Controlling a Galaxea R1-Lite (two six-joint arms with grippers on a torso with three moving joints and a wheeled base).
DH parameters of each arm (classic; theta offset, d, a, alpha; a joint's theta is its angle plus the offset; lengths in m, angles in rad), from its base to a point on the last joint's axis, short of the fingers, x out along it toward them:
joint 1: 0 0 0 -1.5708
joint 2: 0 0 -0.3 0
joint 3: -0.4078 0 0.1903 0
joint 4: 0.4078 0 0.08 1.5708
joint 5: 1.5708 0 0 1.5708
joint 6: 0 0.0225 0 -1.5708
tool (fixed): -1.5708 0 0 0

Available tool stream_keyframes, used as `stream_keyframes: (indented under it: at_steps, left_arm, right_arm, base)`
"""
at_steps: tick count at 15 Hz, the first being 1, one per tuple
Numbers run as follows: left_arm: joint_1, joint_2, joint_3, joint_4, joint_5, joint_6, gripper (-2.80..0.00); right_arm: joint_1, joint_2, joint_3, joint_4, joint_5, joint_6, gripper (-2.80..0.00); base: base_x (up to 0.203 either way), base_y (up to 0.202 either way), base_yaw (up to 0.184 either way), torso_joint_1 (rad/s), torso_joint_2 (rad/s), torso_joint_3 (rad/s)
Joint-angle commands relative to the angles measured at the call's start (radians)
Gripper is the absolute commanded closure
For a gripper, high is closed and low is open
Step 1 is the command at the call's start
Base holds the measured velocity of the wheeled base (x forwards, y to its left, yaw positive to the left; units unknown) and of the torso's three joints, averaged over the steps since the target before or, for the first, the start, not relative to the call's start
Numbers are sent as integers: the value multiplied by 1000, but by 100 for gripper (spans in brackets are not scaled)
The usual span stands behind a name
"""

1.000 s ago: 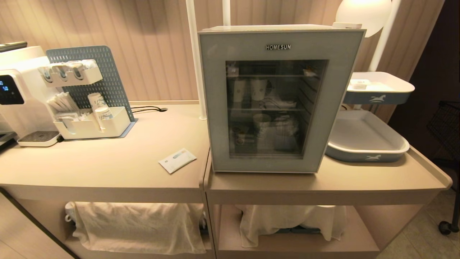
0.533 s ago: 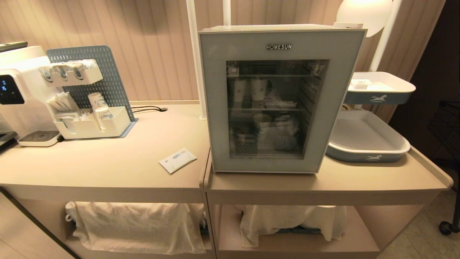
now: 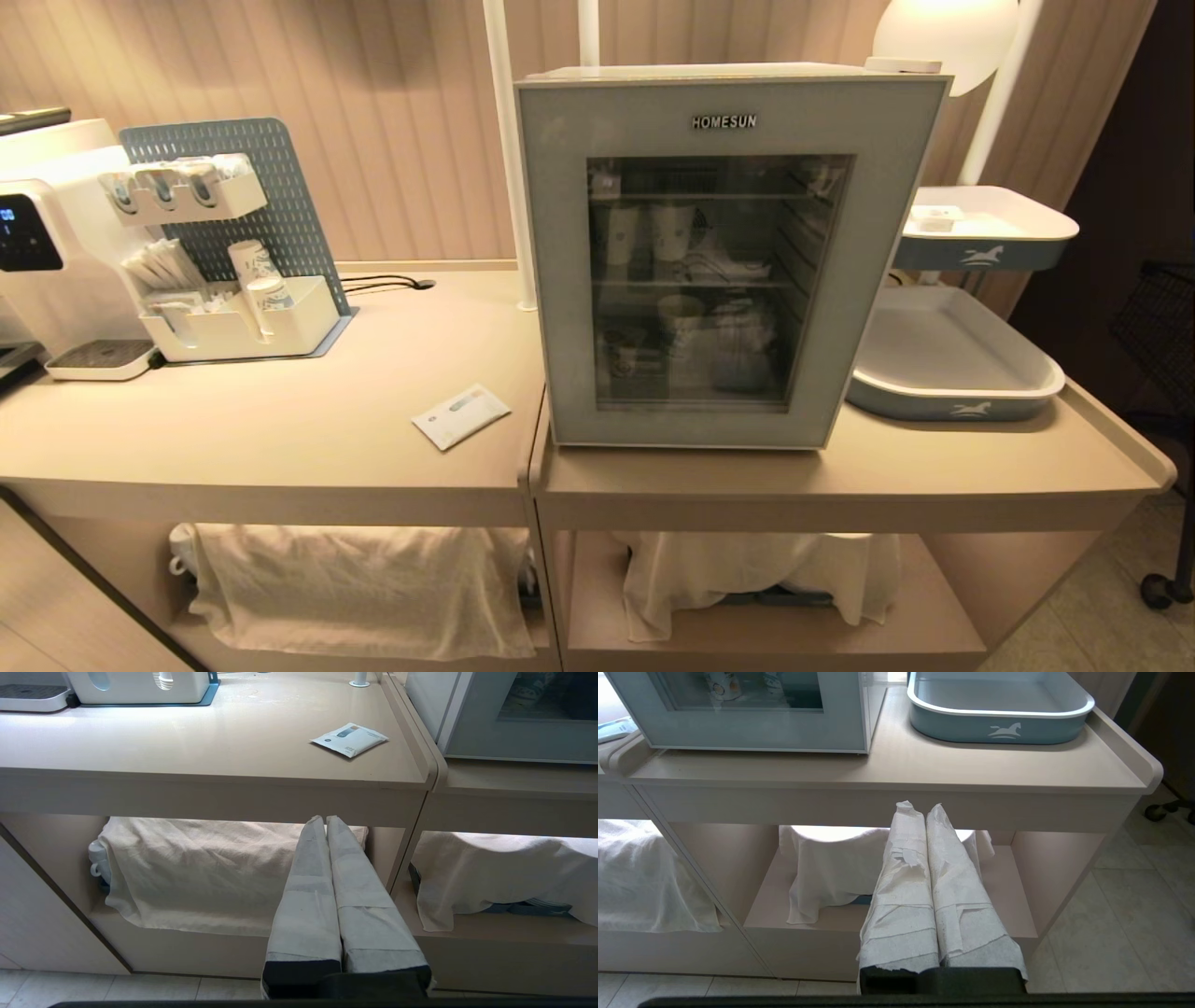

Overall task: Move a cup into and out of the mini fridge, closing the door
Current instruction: Open the freezer door

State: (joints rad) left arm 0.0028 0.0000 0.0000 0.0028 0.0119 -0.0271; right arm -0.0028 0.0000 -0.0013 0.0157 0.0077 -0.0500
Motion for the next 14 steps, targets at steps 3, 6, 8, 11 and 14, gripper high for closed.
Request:
stream_keyframes:
  at_steps: [3,6,8,11,14]
  left_arm:
    - [0,2,2,0,0,-1,0]
    - [0,2,2,-1,0,1,0]
    - [0,2,2,0,0,1,0]
    - [0,2,2,-1,0,3,0]
    - [0,1,2,-1,0,5,0]
  right_arm:
    - [0,2,0,0,0,-1,0]
    - [0,2,0,0,0,-1,0]
    - [0,0,0,0,0,1,0]
    - [0,2,0,0,-2,10,0]
    - [0,1,0,0,-2,13,0]
  base:
    - [0,0,0,0,0,0]
    - [0,0,0,0,0,0]
    - [0,0,0,0,0,0]
    - [0,0,0,0,0,0]
    - [0,0,0,0,0,0]
